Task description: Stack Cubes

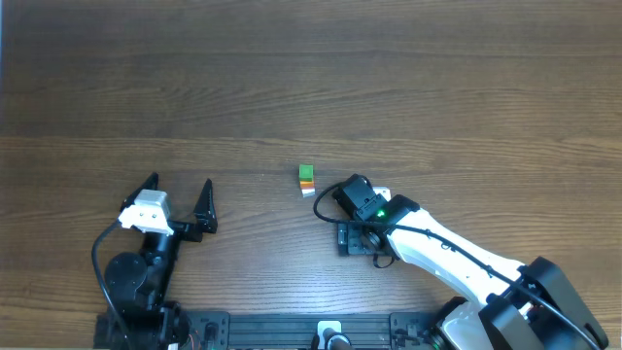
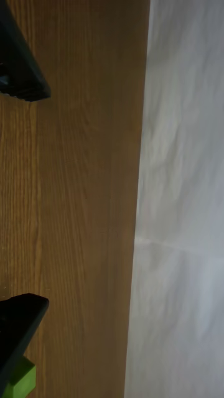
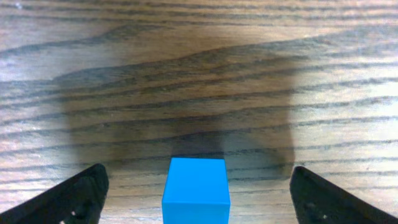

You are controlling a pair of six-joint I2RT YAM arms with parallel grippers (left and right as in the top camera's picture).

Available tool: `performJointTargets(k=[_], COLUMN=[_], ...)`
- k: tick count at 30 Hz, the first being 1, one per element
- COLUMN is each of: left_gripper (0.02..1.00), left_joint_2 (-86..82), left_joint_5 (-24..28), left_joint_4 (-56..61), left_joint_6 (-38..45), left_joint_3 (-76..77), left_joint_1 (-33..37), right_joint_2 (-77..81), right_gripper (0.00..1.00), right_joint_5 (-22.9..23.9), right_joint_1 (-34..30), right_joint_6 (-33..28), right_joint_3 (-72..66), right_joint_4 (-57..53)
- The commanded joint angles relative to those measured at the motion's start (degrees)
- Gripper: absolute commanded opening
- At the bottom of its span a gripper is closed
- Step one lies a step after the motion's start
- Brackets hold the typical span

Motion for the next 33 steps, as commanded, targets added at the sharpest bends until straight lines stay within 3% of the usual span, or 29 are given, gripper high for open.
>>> performJointTargets(k=[1,8,12,17,27,33], left_gripper=[1.000,1.000,1.000,1.000,1.000,1.000], left_joint_2=[-0.42,-0.42,-0.42,-0.42,-0.42,-0.42], left_joint_5=[0.52,0.52,0.52,0.52,0.55,0.52], left_joint_4=[0.07,0.07,0.04,0.07,0.04,0.07], left_joint_6=[0.83,0.83,0.85,0.85,0.85,0.85], left_joint_3=[-0.31,-0.31,-0.31,-0.31,-0.31,-0.31], left_joint_1=[-0.22,-0.22,-0.22,-0.20,-0.22,-0.20], right_joint_2=[0.66,0.66,0.66,0.66,0.66,0.66], right_gripper=[0.768,0.503,0.465,0.288,0.163,0.012], right_joint_5=[1.31,1.29,1.27,1.11,0.20,0.70], right_joint_1=[-0.42,-0.42,-0.42,-0.42,-0.42,-0.35], right_joint_6=[-0.26,-0.24,-0.24,-0.22,-0.17,-0.26], right_joint_3=[-0.28,-0.28,-0.28,-0.28,0.02,9.44], right_joint_4=[0.17,0.17,0.17,0.15,0.13,-8.28])
